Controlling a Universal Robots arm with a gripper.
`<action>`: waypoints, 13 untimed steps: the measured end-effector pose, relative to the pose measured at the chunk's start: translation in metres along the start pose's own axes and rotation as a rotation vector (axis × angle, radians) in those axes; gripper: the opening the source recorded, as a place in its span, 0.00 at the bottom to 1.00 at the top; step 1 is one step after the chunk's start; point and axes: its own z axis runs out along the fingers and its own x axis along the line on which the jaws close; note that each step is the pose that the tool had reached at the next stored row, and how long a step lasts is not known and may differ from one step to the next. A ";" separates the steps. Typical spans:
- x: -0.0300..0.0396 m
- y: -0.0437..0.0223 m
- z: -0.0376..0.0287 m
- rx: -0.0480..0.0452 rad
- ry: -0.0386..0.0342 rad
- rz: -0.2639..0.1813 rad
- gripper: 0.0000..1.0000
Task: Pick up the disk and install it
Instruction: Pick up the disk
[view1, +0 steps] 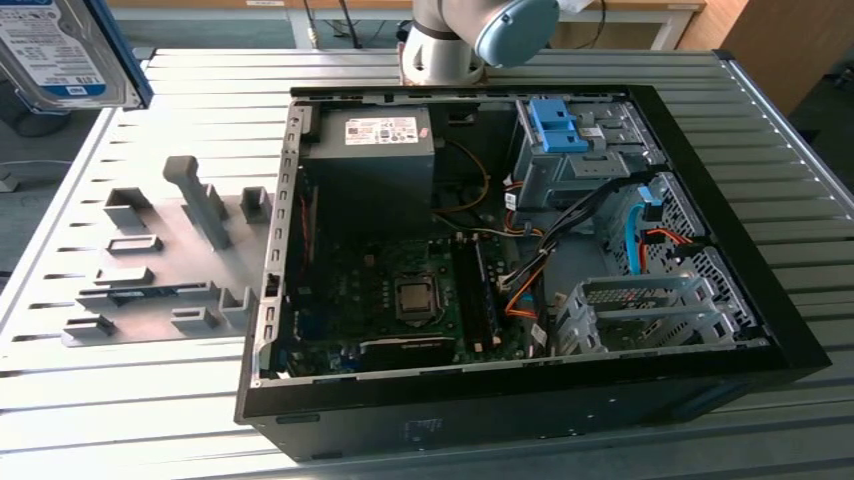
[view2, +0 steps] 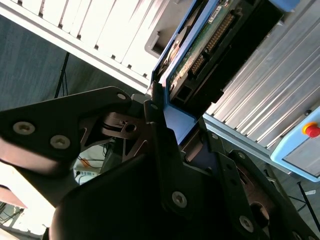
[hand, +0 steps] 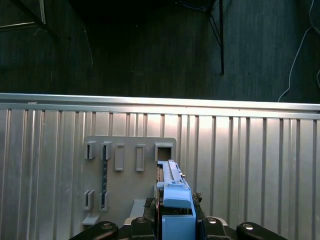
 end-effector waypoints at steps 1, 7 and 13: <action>0.0000 0.0000 -0.0004 0.0000 0.0002 0.000 0.37; -0.0001 0.0000 -0.0031 0.0001 0.0009 0.000 0.37; -0.0001 0.0001 -0.0052 0.0001 0.0016 0.000 0.37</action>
